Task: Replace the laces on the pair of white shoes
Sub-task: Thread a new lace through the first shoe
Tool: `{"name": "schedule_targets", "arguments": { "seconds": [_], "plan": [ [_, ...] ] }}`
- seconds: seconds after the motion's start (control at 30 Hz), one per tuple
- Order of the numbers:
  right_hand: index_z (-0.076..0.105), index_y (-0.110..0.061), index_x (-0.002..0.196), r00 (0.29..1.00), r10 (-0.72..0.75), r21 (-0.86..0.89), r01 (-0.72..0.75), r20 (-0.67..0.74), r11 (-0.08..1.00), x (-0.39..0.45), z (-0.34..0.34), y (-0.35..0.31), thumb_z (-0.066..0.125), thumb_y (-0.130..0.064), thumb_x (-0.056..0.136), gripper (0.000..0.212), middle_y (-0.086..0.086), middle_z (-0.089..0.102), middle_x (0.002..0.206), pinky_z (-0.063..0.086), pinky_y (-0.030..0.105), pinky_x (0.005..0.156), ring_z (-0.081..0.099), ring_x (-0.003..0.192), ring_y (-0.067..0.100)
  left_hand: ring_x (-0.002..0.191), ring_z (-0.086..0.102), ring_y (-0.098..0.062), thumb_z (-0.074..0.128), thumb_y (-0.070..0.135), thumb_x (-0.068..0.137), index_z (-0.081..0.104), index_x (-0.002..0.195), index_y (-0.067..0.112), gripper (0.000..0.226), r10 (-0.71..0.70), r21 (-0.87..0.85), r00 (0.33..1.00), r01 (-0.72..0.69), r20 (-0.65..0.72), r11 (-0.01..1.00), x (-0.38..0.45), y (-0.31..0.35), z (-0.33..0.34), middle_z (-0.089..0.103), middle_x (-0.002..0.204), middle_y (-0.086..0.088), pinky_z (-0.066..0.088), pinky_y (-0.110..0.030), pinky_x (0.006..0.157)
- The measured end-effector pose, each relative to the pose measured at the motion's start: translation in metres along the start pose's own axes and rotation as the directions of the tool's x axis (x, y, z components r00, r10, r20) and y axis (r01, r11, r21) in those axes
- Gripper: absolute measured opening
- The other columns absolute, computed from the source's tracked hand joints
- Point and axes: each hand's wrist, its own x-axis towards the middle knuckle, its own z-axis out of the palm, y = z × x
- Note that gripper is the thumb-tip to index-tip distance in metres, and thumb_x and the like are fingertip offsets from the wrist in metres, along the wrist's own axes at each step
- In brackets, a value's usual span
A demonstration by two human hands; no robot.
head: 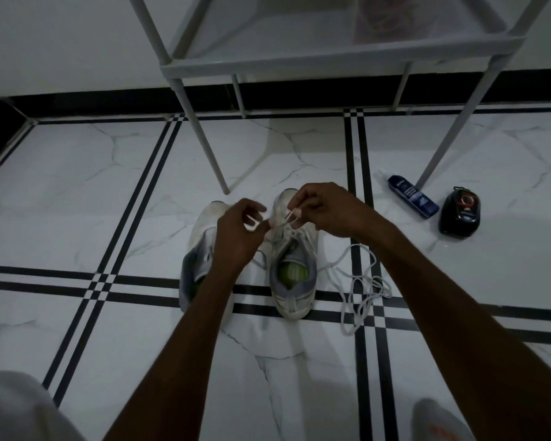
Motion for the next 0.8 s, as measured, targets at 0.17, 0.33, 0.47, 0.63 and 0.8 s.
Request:
{"name": "schedule_targets", "arguments": {
  "seconds": [0.17, 0.33, 0.47, 0.63, 0.8],
  "plan": [
    [0.072, -0.008, 0.089, 0.996, -0.043, -0.242, 0.023, -0.076, 0.97, 0.012, 0.019, 0.018, 0.073, -0.018, 0.089, 0.01, 0.003, 0.076, 0.08, 0.056, 0.022, 0.07, 0.072, 0.072, 0.011, 0.073, 0.071, -0.01, 0.09, 0.029, 0.075, 0.078, 0.092, 0.013, 0.027, -0.113, -0.024, 0.949, 0.126, 0.296, 0.992, -0.019, -0.011, 0.005, 0.076, 0.083, -0.001, 0.055, -0.017, 0.065],
    [0.076, -0.008, 0.091, 0.986, -0.153, -0.416, 0.114, -0.06, 0.902, 0.012, 0.038, 0.041, 0.072, -0.017, 0.088, 0.01, 0.011, 0.064, 0.098, 0.051, 0.04, 0.083, 0.062, 0.091, 0.023, 0.072, 0.07, 0.003, 0.079, 0.029, 0.088, 0.081, 0.096, 0.013, 0.018, -0.088, 0.005, 0.958, 0.091, 0.272, 0.996, -0.023, -0.015, 0.007, 0.076, 0.081, 0.005, 0.051, -0.009, 0.068],
    [0.076, -0.007, 0.096, 0.984, -0.152, -0.436, 0.099, -0.089, 0.895, 0.007, 0.046, 0.054, 0.076, -0.019, 0.085, 0.016, 0.017, 0.053, 0.11, 0.046, 0.035, 0.089, 0.055, 0.101, 0.026, 0.077, 0.073, -0.007, 0.073, 0.029, 0.092, 0.081, 0.098, 0.015, 0.017, -0.141, 0.021, 0.959, 0.141, 0.245, 0.99, -0.023, -0.021, 0.01, 0.078, 0.085, 0.002, 0.061, -0.03, 0.078],
    [0.077, -0.006, 0.096, 0.968, -0.166, -0.397, 0.08, -0.188, 0.914, 0.004, 0.059, 0.063, 0.076, -0.013, 0.083, 0.015, 0.019, 0.054, 0.111, 0.047, 0.031, 0.087, 0.058, 0.1, 0.027, 0.081, 0.075, -0.015, 0.073, 0.03, 0.091, 0.08, 0.101, 0.015, 0.019, -0.217, -0.065, 0.941, 0.242, 0.261, 0.968, -0.024, -0.023, 0.01, 0.079, 0.086, 0.0, 0.062, -0.042, 0.084],
    [0.077, -0.003, 0.079, 0.938, -0.2, -0.353, 0.091, -0.285, 0.931, 0.006, 0.068, 0.067, 0.078, -0.007, 0.078, 0.004, 0.016, 0.063, 0.09, 0.048, 0.035, 0.085, 0.058, 0.097, 0.025, 0.083, 0.076, -0.017, 0.074, 0.025, 0.092, 0.08, 0.102, 0.012, 0.017, -0.218, -0.141, 0.938, 0.262, 0.27, 0.955, -0.028, -0.02, 0.011, 0.079, 0.087, -0.003, 0.062, -0.043, 0.083]
  ]
}}
